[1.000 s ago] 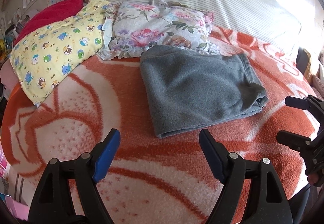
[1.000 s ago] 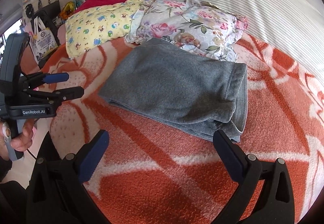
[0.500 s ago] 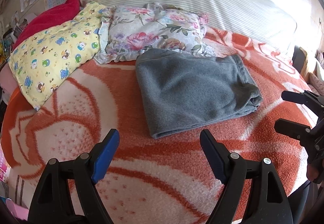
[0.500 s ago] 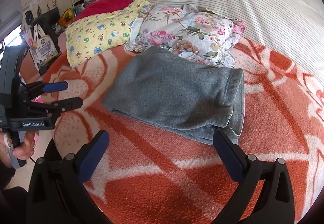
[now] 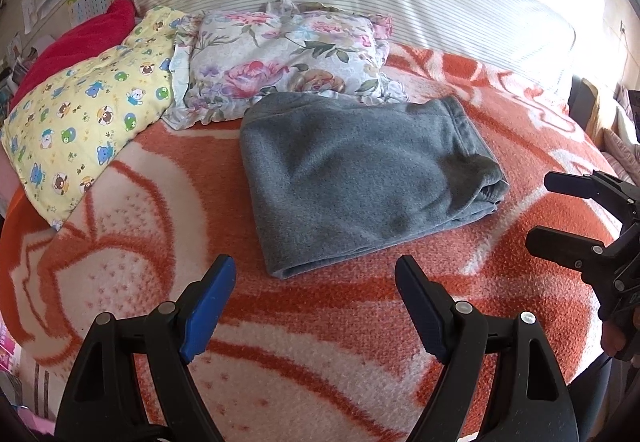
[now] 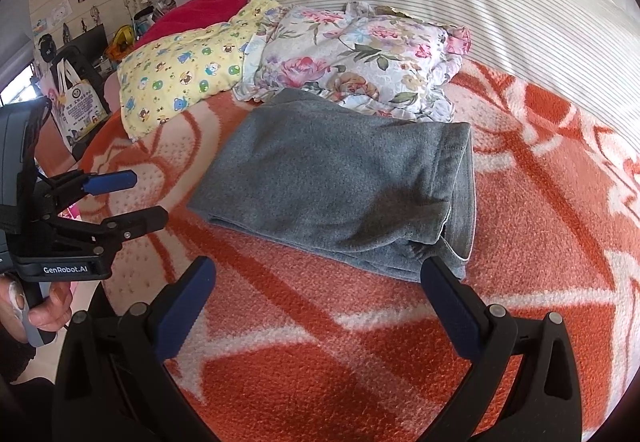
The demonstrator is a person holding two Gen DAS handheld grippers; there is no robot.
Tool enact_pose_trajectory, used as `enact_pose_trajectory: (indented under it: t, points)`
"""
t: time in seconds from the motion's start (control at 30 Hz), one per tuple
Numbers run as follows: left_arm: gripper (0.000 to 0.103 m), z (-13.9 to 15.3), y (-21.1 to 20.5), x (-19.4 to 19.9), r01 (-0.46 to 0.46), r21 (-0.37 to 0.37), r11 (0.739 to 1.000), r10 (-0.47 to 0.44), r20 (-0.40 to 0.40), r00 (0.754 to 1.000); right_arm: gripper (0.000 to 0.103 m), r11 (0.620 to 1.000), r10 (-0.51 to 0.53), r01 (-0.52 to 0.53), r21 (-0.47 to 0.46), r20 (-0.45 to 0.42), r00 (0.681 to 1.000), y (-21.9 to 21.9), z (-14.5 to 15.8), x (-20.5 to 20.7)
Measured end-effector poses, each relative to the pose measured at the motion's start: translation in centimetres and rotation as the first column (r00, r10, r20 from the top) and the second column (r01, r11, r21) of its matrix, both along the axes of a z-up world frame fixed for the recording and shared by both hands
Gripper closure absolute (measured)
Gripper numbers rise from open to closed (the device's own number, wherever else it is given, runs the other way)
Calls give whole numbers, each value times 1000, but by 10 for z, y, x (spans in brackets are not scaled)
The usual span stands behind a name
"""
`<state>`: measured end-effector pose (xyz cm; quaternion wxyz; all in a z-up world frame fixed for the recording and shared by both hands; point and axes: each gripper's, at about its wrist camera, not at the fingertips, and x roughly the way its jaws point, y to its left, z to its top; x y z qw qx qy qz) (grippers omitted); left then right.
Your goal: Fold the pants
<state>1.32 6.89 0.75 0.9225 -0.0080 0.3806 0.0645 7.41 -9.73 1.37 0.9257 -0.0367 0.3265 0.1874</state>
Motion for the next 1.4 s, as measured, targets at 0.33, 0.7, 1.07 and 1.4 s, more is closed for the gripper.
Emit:
enact_pose_trajectory:
  t: [0.33, 0.7, 1.07, 1.4]
  points:
    - [21, -4, 1, 9, -5, -3, 1000, 5, -16, 1000, 1, 1000, 3, -3, 4, -9, 1000, 1, -4, 8]
    - [20, -2, 6, 22, -13, -4, 1000, 13, 3, 1000, 1, 1000, -3, 3, 17, 14, 1000, 1, -1, 15]
    - [21, -4, -1, 36, 3, 27, 1000, -3, 21, 1000, 1, 998, -22, 22, 53, 5, 1000, -6, -3, 30]
    - [21, -12, 2, 51, -2, 19, 1000, 2, 5, 1000, 1, 997, -30, 32, 72, -22, 999, -12, -11, 46]
